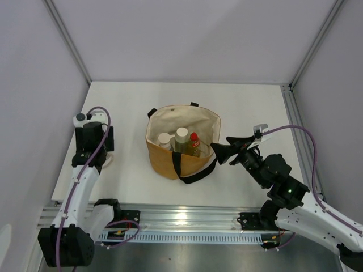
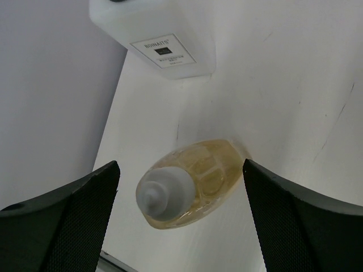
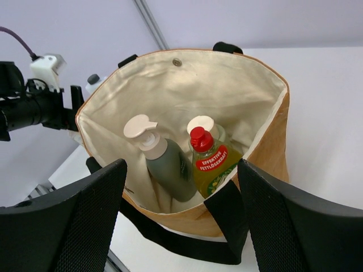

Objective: Place the personal care products into the canvas bag

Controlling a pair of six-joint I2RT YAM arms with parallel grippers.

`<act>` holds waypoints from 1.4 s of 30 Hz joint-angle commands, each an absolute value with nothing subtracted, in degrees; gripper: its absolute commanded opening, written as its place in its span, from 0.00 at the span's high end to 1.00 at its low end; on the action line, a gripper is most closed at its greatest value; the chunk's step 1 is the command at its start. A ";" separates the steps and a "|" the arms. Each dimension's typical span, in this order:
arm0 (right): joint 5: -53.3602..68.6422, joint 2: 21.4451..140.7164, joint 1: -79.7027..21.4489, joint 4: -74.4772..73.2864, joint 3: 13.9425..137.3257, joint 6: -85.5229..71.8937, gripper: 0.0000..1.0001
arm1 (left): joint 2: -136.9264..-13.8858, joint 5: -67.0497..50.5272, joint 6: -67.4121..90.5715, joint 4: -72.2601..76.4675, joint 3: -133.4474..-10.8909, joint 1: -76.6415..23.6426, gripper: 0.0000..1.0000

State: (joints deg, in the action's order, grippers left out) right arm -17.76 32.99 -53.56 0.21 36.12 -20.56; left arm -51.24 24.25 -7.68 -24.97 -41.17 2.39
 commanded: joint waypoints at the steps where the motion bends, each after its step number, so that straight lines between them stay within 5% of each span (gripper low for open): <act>1: -19.95 31.73 -53.88 0.79 36.04 -19.42 0.17 | -52.03 22.67 -8.79 -28.30 -41.93 3.08 0.07; 13: -19.95 30.59 -53.88 0.53 36.04 -19.42 0.18 | -52.55 19.25 -8.88 -26.45 -39.81 3.08 0.04; 25: -19.95 30.32 -53.88 0.79 35.77 -19.42 0.18 | -56.34 10.04 -8.26 -24.87 -39.81 3.43 0.26; 32: -20.30 30.32 -53.88 0.88 35.77 -19.34 0.18 | -55.72 0.88 -8.00 -24.52 -40.17 2.81 0.25; 42: -20.22 30.32 -53.88 0.97 35.60 -19.42 0.17 | -54.67 3.97 -6.07 -20.65 -36.47 2.72 0.25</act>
State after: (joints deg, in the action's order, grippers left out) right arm -19.11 30.61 -53.56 0.23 35.57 -20.27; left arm -55.92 5.76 -7.57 -23.18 -37.63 2.76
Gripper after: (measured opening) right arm 0.828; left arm 0.762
